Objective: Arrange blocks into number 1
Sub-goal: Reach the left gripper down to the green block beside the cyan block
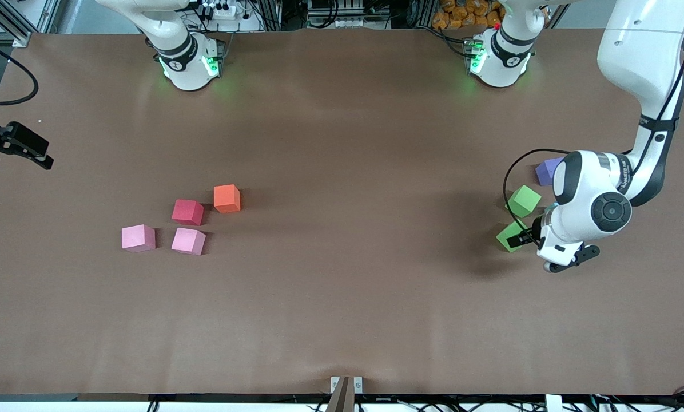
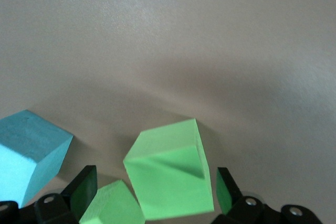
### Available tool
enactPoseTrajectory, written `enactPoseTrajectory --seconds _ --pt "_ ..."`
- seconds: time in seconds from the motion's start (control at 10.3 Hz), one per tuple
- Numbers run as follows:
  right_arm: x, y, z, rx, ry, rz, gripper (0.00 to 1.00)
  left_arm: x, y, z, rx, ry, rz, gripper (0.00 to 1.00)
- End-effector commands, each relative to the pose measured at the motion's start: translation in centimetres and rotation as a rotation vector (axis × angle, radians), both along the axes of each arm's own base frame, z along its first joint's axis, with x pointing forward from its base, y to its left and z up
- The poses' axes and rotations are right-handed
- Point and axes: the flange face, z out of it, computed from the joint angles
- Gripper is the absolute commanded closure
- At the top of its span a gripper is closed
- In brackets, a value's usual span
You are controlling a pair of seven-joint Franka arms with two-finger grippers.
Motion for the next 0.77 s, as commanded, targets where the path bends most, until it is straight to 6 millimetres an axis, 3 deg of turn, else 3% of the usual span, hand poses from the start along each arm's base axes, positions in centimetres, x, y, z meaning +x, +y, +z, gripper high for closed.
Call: enactPoseTrajectory --seconds 0.0,0.29,0.68 --pt "0.7 -0.5 0.2 -0.005 -0.017 -0.013 0.0 0.2 1.0 -2.5 0.005 -0.029 0.082 0.0" --pt "0.7 -0.2 0.2 0.0 -0.017 -0.008 0.0 0.4 0.4 -3.3 0.003 -0.04 0.134 0.0" --pt "0.7 -0.1 0.2 0.001 -0.014 -0.004 0.0 -0.8 -0.1 -5.2 0.013 0.0 0.137 0.0"
